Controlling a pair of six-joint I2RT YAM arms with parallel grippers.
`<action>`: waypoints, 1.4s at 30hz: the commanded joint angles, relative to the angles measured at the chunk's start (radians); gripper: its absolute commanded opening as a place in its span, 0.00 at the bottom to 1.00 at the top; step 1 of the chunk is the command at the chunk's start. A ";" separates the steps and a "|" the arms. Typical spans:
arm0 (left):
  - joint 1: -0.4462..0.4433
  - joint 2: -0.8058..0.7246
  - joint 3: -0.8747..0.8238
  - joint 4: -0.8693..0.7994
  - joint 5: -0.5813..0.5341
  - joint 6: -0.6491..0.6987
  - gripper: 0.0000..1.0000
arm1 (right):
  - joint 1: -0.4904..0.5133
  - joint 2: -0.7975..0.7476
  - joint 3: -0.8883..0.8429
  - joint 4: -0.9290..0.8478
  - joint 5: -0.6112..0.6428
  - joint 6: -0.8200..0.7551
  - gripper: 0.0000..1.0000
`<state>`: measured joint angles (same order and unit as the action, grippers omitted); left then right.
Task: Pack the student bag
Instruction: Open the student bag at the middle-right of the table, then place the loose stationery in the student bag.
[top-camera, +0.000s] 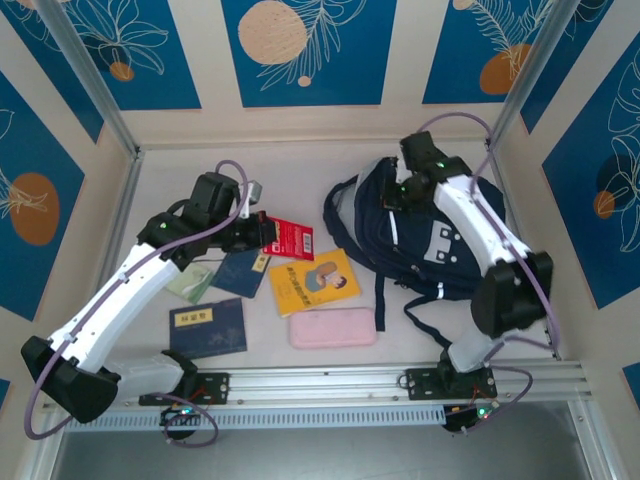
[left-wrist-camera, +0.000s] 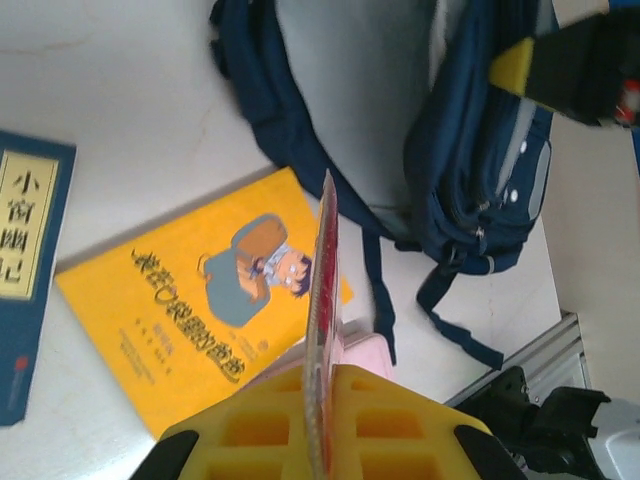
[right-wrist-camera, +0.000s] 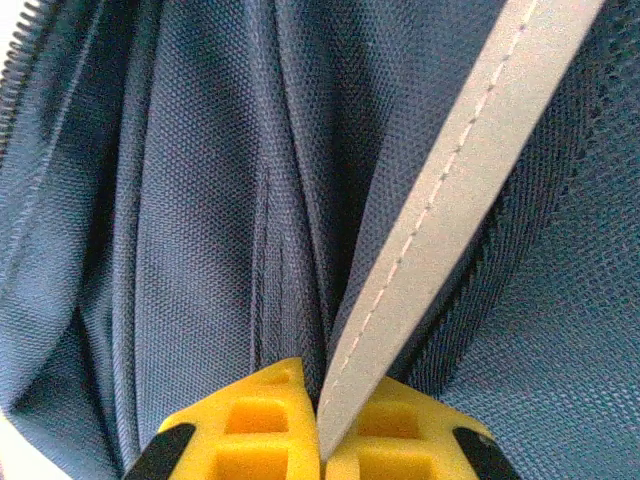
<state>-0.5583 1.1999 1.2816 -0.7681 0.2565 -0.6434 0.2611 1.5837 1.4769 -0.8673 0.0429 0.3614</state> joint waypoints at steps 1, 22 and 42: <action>0.008 0.014 0.041 -0.026 -0.009 0.025 0.00 | -0.003 -0.187 -0.105 0.201 -0.317 -0.126 0.00; -0.050 0.048 0.041 0.069 -0.009 0.023 0.00 | -0.086 -0.290 0.043 0.106 -0.245 -0.224 0.00; -0.045 0.298 0.186 0.325 0.129 0.055 0.00 | -0.233 -0.223 0.087 0.227 -0.945 -0.251 0.00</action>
<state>-0.6006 1.4448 1.4132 -0.5575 0.3031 -0.5705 0.0326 1.3617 1.4815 -0.8089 -0.6651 0.1589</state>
